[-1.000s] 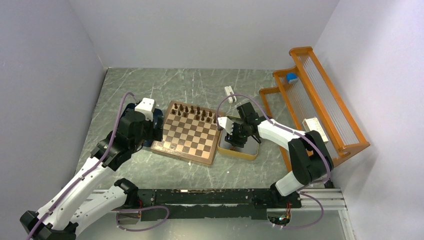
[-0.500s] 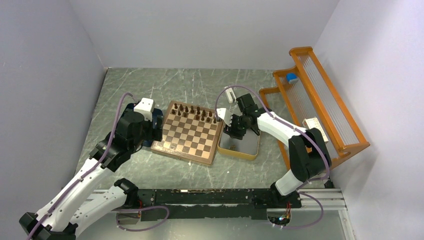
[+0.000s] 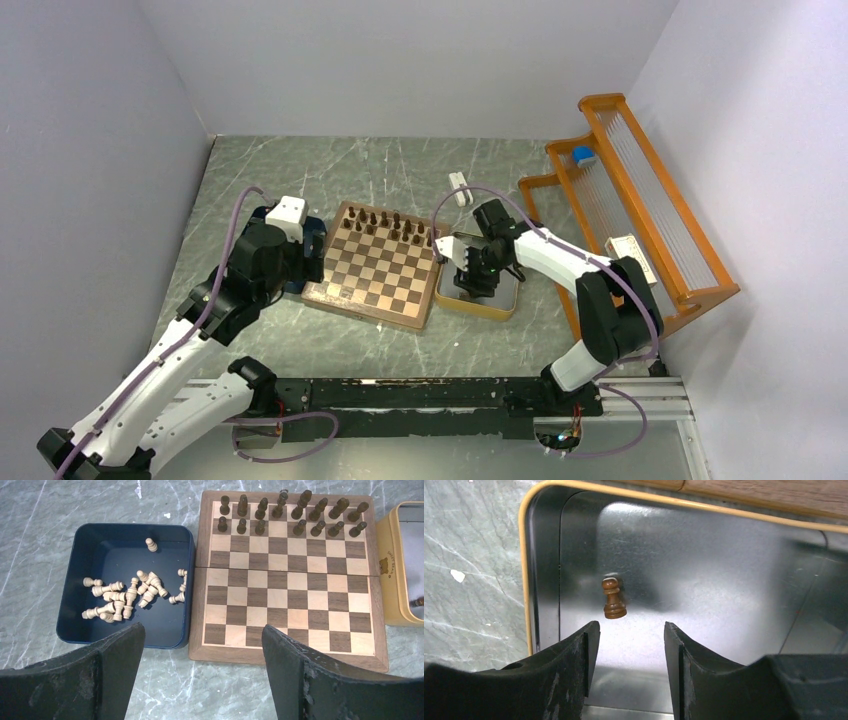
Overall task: Set up the chess pieces on the board
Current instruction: Pick up the chess piece from the storage box.
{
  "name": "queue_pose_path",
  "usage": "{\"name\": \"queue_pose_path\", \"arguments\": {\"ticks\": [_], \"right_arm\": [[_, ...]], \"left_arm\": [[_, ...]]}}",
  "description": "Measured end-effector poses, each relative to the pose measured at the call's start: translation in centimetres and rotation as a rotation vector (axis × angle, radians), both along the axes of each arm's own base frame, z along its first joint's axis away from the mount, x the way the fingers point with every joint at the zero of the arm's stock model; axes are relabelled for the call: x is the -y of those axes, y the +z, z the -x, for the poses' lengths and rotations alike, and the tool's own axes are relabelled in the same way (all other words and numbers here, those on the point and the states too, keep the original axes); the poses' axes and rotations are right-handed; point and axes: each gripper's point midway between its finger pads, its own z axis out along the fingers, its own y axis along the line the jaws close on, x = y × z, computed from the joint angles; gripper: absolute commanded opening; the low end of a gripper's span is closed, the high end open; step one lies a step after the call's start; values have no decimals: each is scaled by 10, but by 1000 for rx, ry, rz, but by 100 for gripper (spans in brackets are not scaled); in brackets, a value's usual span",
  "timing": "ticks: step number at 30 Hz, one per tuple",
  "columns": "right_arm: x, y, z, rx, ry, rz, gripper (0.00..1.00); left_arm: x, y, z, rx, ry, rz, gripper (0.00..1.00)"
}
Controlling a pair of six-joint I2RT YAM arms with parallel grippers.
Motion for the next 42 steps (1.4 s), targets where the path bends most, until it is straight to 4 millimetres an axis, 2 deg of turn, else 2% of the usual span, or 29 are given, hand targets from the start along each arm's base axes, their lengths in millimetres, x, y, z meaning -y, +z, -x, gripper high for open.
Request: {"name": "queue_pose_path", "arguments": {"ticks": [9, 17, 22, 28, 36, 42], "right_arm": [[-2, -19, 3, 12, 37, -5, 51], [-19, -19, -21, 102, 5, -84, 42], [-23, -17, -35, 150, -19, -103, 29], [-24, -18, -44, 182, -47, -113, 26], [-26, -18, -52, 184, -48, -117, 14], [-27, -18, -53, 165, -55, -110, 1]], "left_arm": [[0, 1, 0, 3, 1, 2, 91], [0, 1, 0, 4, 1, 2, 91], [0, 1, 0, 4, 1, 2, 91], [0, 1, 0, 5, 2, 3, 91], [-1, 1, 0, 5, 3, 1, 91], [-1, 1, 0, 6, 3, 2, 91]]}}
